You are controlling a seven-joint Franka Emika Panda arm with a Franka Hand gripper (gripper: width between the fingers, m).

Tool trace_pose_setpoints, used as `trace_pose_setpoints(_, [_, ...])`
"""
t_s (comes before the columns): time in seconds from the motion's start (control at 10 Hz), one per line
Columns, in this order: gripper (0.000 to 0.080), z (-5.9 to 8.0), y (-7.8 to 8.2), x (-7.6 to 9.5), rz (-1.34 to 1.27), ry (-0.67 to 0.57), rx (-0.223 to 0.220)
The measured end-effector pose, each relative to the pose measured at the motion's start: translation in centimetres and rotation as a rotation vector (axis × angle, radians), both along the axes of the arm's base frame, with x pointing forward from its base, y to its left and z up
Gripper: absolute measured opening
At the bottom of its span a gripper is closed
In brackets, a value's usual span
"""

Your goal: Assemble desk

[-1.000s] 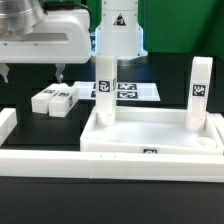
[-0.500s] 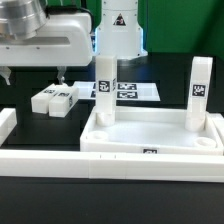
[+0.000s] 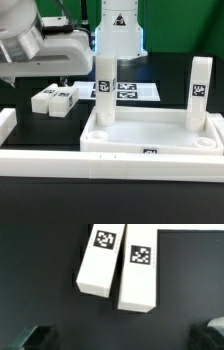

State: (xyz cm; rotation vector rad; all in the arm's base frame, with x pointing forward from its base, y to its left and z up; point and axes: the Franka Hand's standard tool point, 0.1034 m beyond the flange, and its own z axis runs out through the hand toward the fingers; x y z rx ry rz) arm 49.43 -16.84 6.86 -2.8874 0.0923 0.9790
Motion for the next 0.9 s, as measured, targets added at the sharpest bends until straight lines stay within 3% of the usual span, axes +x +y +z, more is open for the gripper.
trace_pose_setpoints(0.2, [0.0648, -0.2, -0.8, -0.4, -0.069, 0.029, -0.020])
trace_pose_setpoints(0.5, [0.0648, -0.3, -0.7, -0.4, -0.066, 0.029, -0.019])
trace_pose_setpoints(0.7, [0.0648, -0.9, -1.1, -1.6, -0.188, 0.094, -0.048])
trace_pose_setpoints(0.9, [0.0648, -1.4, -0.8, -1.4, -0.246, 0.101, -0.072])
